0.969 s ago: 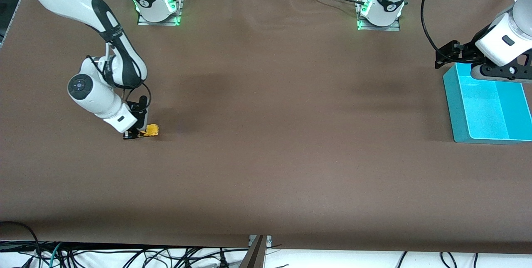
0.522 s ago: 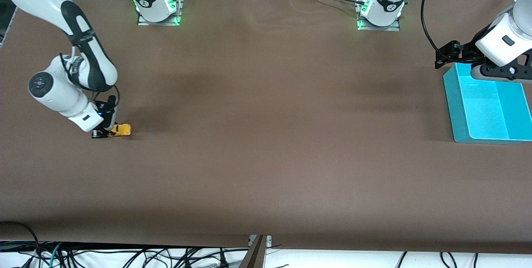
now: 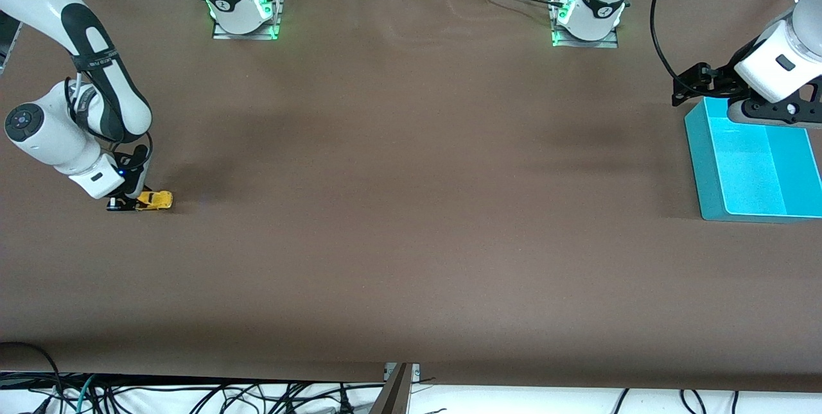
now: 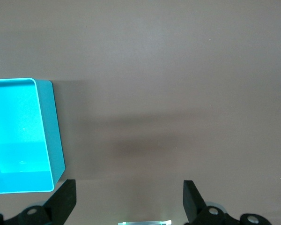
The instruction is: Wind and store yellow beetle car
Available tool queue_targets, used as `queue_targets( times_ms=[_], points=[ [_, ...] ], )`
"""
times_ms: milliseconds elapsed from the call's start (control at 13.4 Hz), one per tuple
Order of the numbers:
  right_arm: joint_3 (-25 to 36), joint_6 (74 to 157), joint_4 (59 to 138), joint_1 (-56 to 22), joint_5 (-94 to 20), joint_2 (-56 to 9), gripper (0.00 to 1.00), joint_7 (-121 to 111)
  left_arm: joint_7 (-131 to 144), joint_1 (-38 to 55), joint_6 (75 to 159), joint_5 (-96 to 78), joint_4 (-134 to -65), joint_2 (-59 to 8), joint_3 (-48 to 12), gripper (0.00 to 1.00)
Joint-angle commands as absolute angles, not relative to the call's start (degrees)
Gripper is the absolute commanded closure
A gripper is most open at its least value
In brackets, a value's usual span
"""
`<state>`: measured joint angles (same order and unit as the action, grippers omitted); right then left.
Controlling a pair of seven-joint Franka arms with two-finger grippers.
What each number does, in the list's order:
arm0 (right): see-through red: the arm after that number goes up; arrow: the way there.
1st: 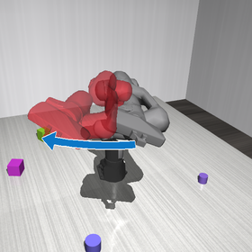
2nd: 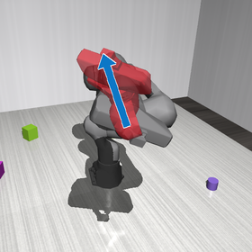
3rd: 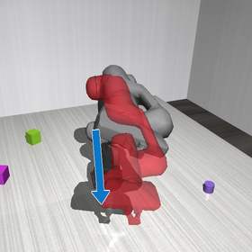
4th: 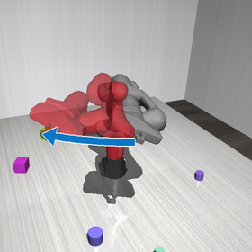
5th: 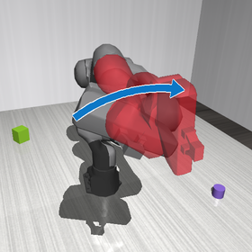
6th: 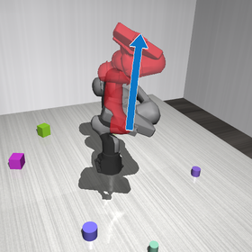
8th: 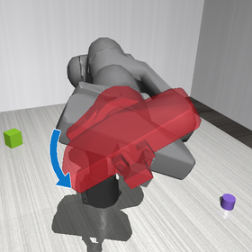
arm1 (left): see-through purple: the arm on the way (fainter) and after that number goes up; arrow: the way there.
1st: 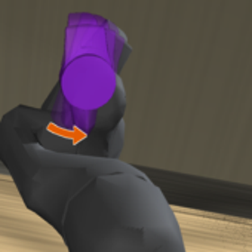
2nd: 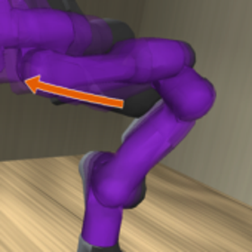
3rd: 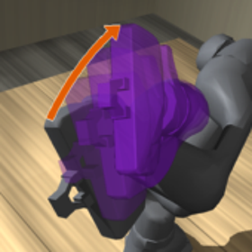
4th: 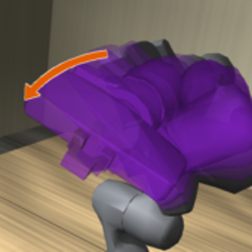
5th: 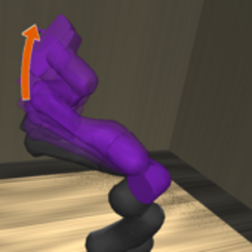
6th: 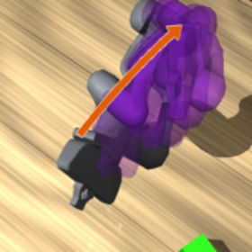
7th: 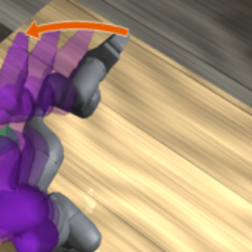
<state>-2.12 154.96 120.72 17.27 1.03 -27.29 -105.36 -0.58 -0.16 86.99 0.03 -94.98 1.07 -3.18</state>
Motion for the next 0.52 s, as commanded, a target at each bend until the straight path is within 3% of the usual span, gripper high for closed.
queue_targets(
  times_ms=[0,447],
  points=[
    [-3.86,155.04,120.76,17.93,0.79,-29.89,0.0,-106.61,-0.35,-0.53,85.69,-0.7,-93.08,0.26,-3.43,0.0],
    [-5.18,151.1,118.22,17.75,0.7,-27.07,0.0,-106.44,-0.26,-0.53,85.61,-0.7,-93.08,0.26,-3.43,0.0]
  ],
)
